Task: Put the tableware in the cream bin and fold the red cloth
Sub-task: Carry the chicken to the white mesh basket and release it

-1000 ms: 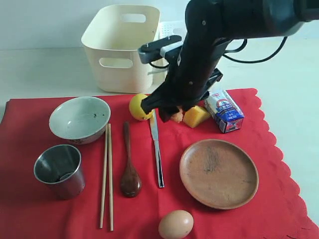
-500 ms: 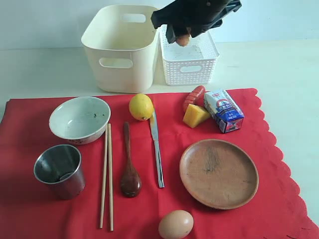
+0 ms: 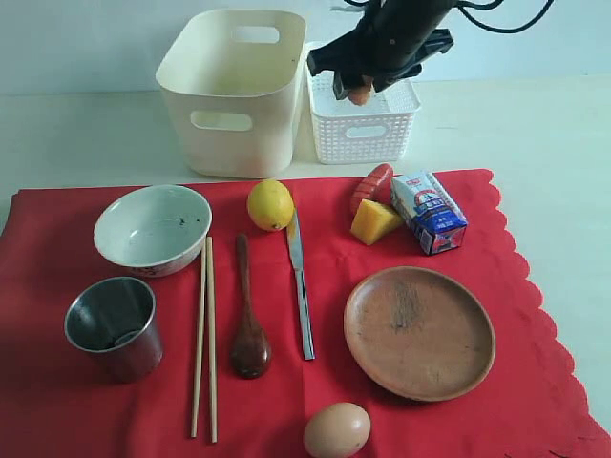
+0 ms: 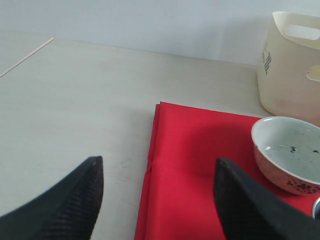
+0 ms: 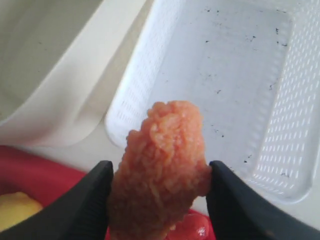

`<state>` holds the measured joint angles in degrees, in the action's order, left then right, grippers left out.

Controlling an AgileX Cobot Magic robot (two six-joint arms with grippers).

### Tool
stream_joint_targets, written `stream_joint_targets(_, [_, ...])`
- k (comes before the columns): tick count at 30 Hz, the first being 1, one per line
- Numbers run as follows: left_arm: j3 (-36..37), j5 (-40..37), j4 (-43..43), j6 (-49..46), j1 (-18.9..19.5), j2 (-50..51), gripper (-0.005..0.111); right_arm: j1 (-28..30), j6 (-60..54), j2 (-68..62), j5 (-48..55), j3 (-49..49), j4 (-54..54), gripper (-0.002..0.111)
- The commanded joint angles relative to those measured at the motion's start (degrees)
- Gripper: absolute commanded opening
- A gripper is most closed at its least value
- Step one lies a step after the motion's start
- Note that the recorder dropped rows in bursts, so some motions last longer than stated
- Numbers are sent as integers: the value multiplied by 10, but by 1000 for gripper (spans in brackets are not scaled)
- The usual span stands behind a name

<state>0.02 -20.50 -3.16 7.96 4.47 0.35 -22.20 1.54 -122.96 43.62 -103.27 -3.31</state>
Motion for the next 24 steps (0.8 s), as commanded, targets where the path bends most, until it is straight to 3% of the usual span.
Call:
stream_joint_targets(1, [0, 3, -3, -3, 1, -3, 62, 14, 0, -20, -20, -22, 4, 0])
stream_joint_targets(20, [0, 3, -3, -3, 1, -3, 62, 16, 2, -109, -134, -51, 41, 0])
stream_joint_targets(24, [0, 3, -3, -3, 1, -3, 62, 23, 2, -118, -134, -51, 47, 5])
